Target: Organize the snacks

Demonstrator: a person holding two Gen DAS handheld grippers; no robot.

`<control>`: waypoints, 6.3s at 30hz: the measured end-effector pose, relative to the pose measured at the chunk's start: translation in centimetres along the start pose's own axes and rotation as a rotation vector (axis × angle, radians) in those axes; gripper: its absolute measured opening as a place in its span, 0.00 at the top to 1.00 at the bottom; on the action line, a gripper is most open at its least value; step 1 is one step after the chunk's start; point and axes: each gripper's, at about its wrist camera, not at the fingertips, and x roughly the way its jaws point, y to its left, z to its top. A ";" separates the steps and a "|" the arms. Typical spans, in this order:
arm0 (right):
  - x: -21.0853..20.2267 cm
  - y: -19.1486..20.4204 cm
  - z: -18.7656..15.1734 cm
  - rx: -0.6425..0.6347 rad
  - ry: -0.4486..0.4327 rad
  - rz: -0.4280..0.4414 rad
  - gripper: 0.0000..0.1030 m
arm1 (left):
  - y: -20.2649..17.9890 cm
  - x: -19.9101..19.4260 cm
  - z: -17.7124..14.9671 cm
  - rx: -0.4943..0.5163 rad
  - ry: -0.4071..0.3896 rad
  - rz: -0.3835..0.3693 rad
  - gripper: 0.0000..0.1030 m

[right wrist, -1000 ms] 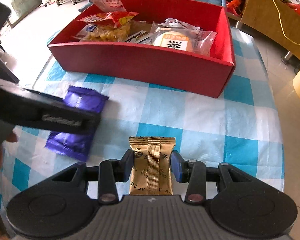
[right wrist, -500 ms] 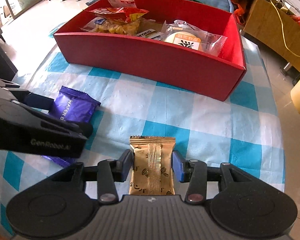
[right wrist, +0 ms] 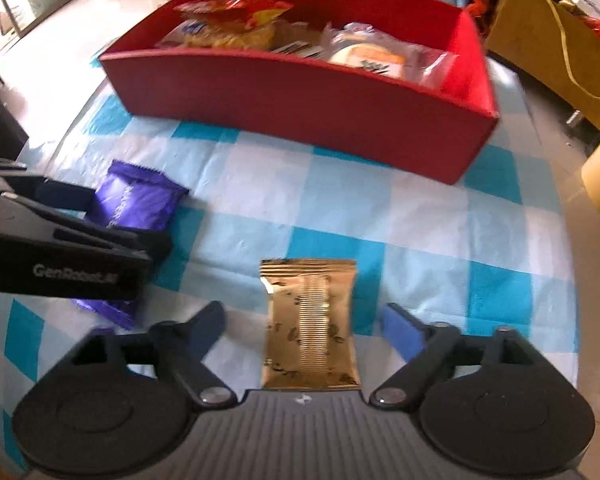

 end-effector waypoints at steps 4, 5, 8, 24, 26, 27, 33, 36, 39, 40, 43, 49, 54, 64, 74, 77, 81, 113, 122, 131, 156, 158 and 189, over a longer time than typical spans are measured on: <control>-0.5 -0.2 0.0 -0.008 -0.017 -0.016 0.62 | 0.0 -0.2 -0.1 0.000 0.003 -0.008 0.26; -0.5 -0.3 0.1 -0.009 -0.016 -0.017 0.62 | 0.0 -0.2 -0.1 -0.002 0.004 -0.009 0.26; -0.6 -0.1 0.0 -0.020 -0.021 -0.024 0.62 | 0.1 -0.2 -0.1 -0.010 0.008 -0.014 0.27; -2.3 -0.8 0.7 0.017 -0.095 -0.018 0.63 | -0.2 -2.2 -0.2 -0.024 -0.026 -0.080 0.27; -2.4 -1.0 0.9 0.021 -0.100 -0.019 0.63 | -0.3 -2.4 -0.1 -0.022 -0.032 -0.086 0.27; -2.5 -1.0 0.9 0.023 -0.103 -0.019 0.63 | -0.3 -2.5 -0.1 -0.021 -0.036 -0.087 0.27; -2.9 -1.1 1.3 0.028 -0.119 -0.009 0.63 | -0.4 -3.0 0.0 -0.018 -0.055 -0.097 0.27; -3.1 -1.0 1.5 0.032 -0.129 -0.007 0.63 | -0.4 -3.2 0.0 -0.018 -0.062 -0.101 0.27; -3.3 -1.0 1.7 0.034 -0.140 -0.003 0.63 | -0.3 -3.4 0.2 -0.023 -0.069 -0.106 0.27; -3.5 -1.0 1.8 0.035 -0.143 -0.001 0.63 | -0.3 -3.5 0.2 -0.024 -0.072 -0.107 0.27; -3.7 -0.8 2.1 0.034 -0.154 0.004 0.63 | -0.1 -3.8 0.4 -0.032 -0.080 -0.111 0.27; -4.7 -1.0 3.0 0.047 -0.192 0.016 0.63 | 0.3 -4.6 1.2 -0.051 -0.108 -0.122 0.27; -5.4 -1.4 4.1 0.068 -0.224 0.021 0.63 | 0.4 -5.6 2.8 -0.071 -0.148 -0.132 0.27; -6.7 -3.7 7.5 0.142 -0.303 0.016 0.63 | -0.2 -7.0 7.1 -0.083 -0.233 -0.127 0.27; -5.1 -6.1 11.4 0.209 -0.330 0.013 0.62 | -0.6 -5.7 11.1 -0.093 -0.259 -0.095 0.27; -4.1 -6.9 12.4 0.236 -0.327 0.022 0.62 | -0.6 -4.7 12.3 -0.103 -0.257 -0.092 0.27; -2.7 -8.1 13.3 0.278 -0.323 0.058 0.62 | -0.4 -3.6 13.7 -0.120 -0.246 -0.099 0.27; 0.0 -9.0 13.8 0.331 -0.271 0.062 0.58 | -0.5 -2.3 14.1 -0.107 -0.208 -0.114 0.21; -1.7 -8.5 12.6 0.329 -0.278 0.060 0.56 | 0.1 -4.1 12.3 -0.106 -0.247 -0.083 0.17; -3.6 -6.8 10.8 0.303 -0.284 0.041 0.51 | 1.1 -4.6 9.8 -0.128 -0.233 -0.058 0.16; -6.1 -4.4 6.8 0.317 -0.303 0.064 0.48 | 1.2 -5.9 5.2 -0.124 -0.231 -0.036 0.14; -6.3 -4.1 6.4 0.317 -0.302 0.056 0.46 | 1.1 -6.1 4.8 -0.120 -0.233 -0.034 0.13; -8.3 -1.6 1.0 0.352 -0.287 0.049 0.45 | 1.0 -7.6 -0.3 -0.109 -0.240 -0.022 0.04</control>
